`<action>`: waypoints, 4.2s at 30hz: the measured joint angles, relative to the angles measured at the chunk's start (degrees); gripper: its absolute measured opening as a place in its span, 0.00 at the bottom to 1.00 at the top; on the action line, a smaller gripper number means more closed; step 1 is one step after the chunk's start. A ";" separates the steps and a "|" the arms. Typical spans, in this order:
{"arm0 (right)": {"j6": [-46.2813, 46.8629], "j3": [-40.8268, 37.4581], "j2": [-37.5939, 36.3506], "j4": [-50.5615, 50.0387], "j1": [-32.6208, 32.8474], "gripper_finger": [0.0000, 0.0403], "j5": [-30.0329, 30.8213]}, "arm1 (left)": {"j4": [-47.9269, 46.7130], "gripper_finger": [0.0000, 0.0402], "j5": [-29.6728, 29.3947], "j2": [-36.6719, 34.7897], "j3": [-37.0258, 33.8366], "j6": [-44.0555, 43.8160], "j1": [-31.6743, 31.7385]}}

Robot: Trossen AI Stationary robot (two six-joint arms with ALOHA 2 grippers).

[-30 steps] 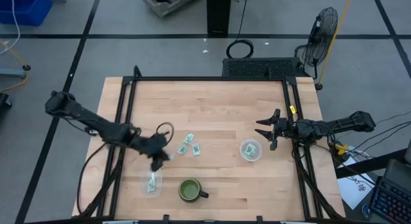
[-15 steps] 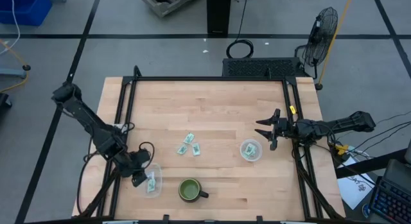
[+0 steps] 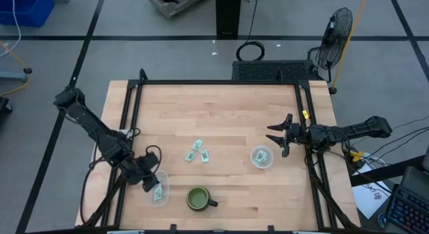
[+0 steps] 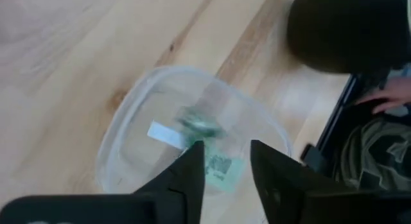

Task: Pick and place Stevia / Truvia into bins
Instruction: Put the white stevia packet into the rectangular transparent container

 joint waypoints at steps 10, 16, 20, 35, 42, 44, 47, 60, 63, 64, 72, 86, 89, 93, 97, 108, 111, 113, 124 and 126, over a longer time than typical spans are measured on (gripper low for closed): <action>0.01 0.00 0.00 0.00 -0.01 0.42 0.02 | -0.02 0.50 -8.37 -0.09 0.00 11.54 4.55; -0.01 0.00 0.00 0.00 0.00 0.42 0.00 | 0.09 0.49 -7.72 -0.09 0.02 25.32 18.68; -0.01 0.00 0.00 0.00 -0.01 0.42 0.01 | 2.15 0.48 -2.32 0.43 0.02 34.98 29.47; -0.01 -0.01 0.00 0.00 0.00 0.42 0.02 | 24.84 0.50 16.57 20.44 1.35 56.91 51.56; 0.01 -0.02 0.00 0.00 0.00 0.42 0.00 | 11.79 0.50 7.93 30.74 12.14 65.87 49.15; -0.01 0.00 0.00 0.00 -0.01 0.42 0.02 | 9.78 0.50 7.53 33.01 14.37 68.38 48.14; 0.00 -0.01 0.02 0.00 0.00 0.42 0.01 | 8.56 0.50 7.81 34.53 16.95 69.14 47.17; 0.01 -0.02 0.01 0.00 0.00 0.42 0.01 | 0.93 0.50 0.25 36.21 19.56 74.14 41.06; 0.00 0.00 0.02 0.00 -0.01 0.42 0.01 | 2.63 0.50 0.54 36.40 19.56 74.36 40.91; 0.00 -0.01 0.02 0.00 0.00 0.42 0.02 | 3.00 0.50 0.88 36.53 19.56 74.87 40.91; 0.00 0.00 0.02 0.00 0.00 0.42 0.01 | 4.72 0.50 -1.06 36.52 19.56 78.87 41.08; -0.01 -0.01 0.00 -0.03 -0.01 0.42 0.01 | 5.78 0.50 -1.28 39.60 19.64 82.80 39.90; 0.00 -0.01 0.00 -0.06 -0.01 0.42 0.00 | 7.84 0.50 -1.25 39.75 19.56 83.93 39.91; -0.01 0.00 0.00 -0.02 0.00 0.42 0.02 | 9.17 0.49 0.31 40.09 19.56 85.06 40.40; -0.01 -0.01 0.01 -0.02 0.00 0.42 0.02 | 8.69 0.40 3.17 41.83 19.78 84.56 41.36; 0.01 -0.02 0.00 0.00 0.00 0.42 0.02 | 8.86 0.05 -0.45 40.02 20.73 84.24 41.49; -0.01 0.00 0.02 0.00 0.00 0.42 0.01 | 8.83 0.02 -2.55 37.03 21.55 84.18 41.41; 0.00 0.00 0.01 0.02 -0.01 0.42 0.01 | 8.05 0.03 -3.88 35.53 21.53 83.09 41.35; 0.00 0.00 0.00 -0.02 0.00 0.42 0.00 | -5.43 0.02 -4.01 26.70 21.54 65.91 36.41; -0.01 0.00 0.02 -0.02 0.00 0.42 0.02 | -10.23 0.02 -2.18 25.28 21.55 60.37 33.87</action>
